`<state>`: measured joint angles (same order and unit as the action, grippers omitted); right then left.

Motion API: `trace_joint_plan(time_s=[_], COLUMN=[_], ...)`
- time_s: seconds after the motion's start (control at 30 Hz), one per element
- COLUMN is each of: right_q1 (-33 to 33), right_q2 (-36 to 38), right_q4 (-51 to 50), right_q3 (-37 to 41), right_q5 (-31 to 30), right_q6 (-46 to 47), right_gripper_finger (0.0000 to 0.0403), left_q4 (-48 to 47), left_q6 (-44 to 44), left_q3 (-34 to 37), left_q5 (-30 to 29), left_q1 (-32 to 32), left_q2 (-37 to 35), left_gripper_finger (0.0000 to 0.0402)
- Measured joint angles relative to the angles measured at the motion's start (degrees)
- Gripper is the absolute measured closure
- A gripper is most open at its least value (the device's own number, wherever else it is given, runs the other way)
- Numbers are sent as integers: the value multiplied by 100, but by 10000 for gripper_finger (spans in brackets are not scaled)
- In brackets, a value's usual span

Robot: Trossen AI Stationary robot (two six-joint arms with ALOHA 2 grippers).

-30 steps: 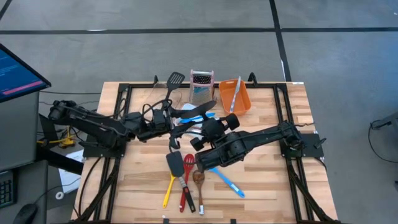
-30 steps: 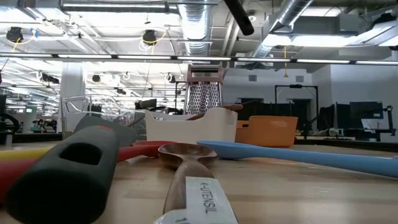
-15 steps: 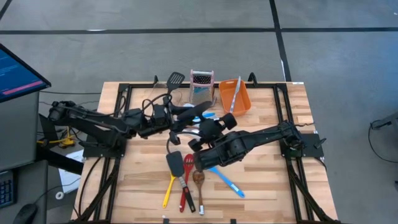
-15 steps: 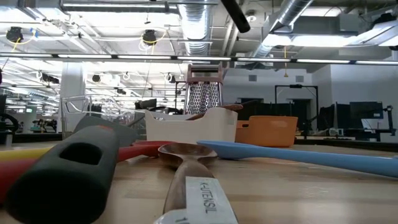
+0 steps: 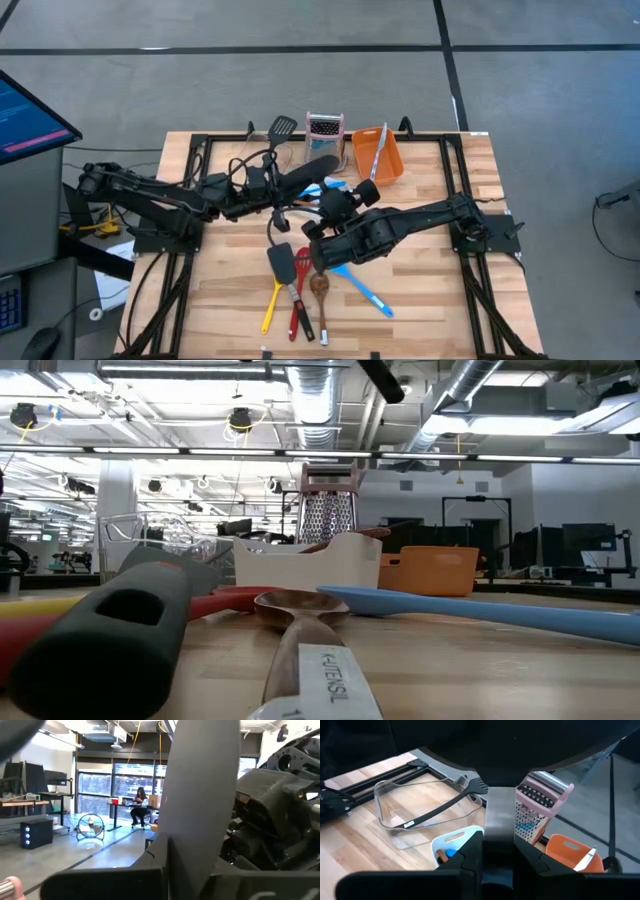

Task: Pick & Place Kitchen Items
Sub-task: Put the black turner spatula into the transparent bin

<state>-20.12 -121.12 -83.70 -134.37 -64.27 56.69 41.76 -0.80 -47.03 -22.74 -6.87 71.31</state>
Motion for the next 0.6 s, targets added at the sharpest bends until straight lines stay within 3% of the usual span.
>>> trace_joint_plan(time_s=[0.17, 0.43, 0.6], right_q1=[47, 26, 22], right_q2=[17, 109, 350], right_q4=[104, 238, 136], right_q3=[-8, -45, -43], right_q5=[585, 1432, 2072], right_q6=[141, -345, -483], right_gripper_finger=[327, 192, 159], left_q4=[-129, -291, -342], left_q6=[6, 40, -260], left_q3=[7, 2, 2], left_q5=[-37, -131, -301], left_q1=[0, 1, 22], left_q2=[-1, -7, -48], left_gripper_finger=[400, 401, 401])
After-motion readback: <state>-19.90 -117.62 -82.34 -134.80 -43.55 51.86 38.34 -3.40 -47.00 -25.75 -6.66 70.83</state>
